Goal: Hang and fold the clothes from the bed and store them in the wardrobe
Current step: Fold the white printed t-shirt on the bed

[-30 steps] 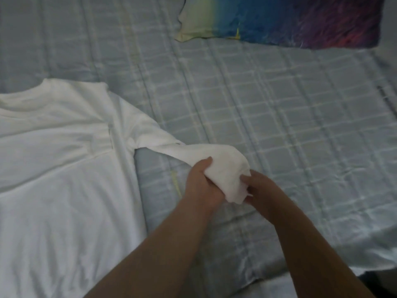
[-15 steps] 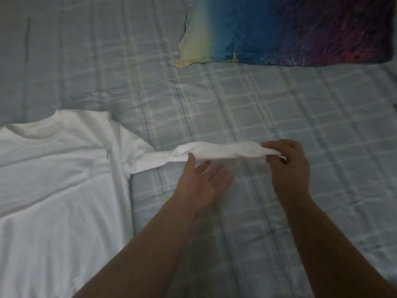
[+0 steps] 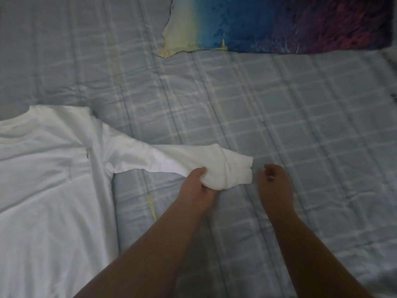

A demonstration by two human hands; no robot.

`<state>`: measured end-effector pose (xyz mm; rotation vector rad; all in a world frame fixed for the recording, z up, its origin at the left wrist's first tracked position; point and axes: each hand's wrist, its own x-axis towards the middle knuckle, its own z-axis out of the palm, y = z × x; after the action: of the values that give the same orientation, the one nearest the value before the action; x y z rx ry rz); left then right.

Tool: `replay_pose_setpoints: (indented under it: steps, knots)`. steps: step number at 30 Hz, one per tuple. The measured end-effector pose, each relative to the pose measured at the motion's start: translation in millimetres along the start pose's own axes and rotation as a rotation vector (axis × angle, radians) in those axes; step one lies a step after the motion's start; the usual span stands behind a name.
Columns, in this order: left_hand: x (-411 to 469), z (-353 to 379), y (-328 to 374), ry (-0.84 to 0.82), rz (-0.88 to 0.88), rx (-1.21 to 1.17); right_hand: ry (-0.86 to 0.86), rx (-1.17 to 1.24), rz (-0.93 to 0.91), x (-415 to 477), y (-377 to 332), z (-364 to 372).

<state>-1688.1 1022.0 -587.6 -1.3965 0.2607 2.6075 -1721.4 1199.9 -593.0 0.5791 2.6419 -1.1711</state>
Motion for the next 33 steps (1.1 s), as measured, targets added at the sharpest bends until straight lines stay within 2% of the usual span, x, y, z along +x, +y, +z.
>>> replay_pose_setpoints:
  steps: [2, 4, 6, 7, 8, 9, 11, 12, 14, 17, 19, 22, 27, 30, 32, 33]
  knots:
    - [-2, -9, 4, 0.142, 0.037, 0.118, -0.044, -0.110, -0.033, 4, -9, 8]
    - [-8, -19, 13, 0.357, 0.157, 0.495, -0.077, -0.187, -0.063, 6, -19, 16]
    - [-16, -32, 24, 0.611, 0.427, 0.952, -0.096, -0.212, -0.048, 8, -25, 22]
    - [-21, -34, 30, 0.672, 0.619, 1.106, -0.112, -0.212, -0.024, 10, -27, 24]
    - [-27, -35, 35, 0.669, 0.853, 1.281, -0.131, -0.196, 0.003, 11, -29, 26]
    - [-32, -32, 38, 0.595, 1.079, 1.491, -0.153, -0.170, 0.025, 13, -30, 28]
    - [-31, -23, 42, 0.324, 1.347, 1.888, -0.141, -0.120, 0.009, 17, -33, 28]
    - [-25, -17, 43, 0.179, 1.372, 2.034, -0.103, -0.088, -0.021, 19, -33, 26]
    - [-15, -2, 37, 0.006, 1.245, 2.250, -0.034, 0.039, -0.067, 22, -33, 17]
    - [2, 9, 20, 0.000, 0.987, 2.455, 0.033, 0.212, -0.134, 22, -32, -3]
    - [12, 9, 7, 0.013, 0.990, 2.466, 0.126, 0.195, -0.187, 23, -29, -15]
    - [28, 14, -8, 0.072, 1.151, 2.413, 0.244, 0.125, -0.233, 34, -22, -22]
    - [54, -3, -15, 0.059, 0.989, 2.630, 0.082, -0.076, -0.025, 54, 4, -4]
    - [56, -2, -15, 0.074, 0.941, 2.688, 0.054, -0.121, 0.049, 64, 1, 0]
    - [50, 7, -10, 0.005, 0.921, 2.614, 0.063, -0.012, 0.108, 65, -11, -5]
    - [43, 13, -5, -0.055, 0.931, 2.484, 0.082, 0.077, 0.098, 60, -19, -8]
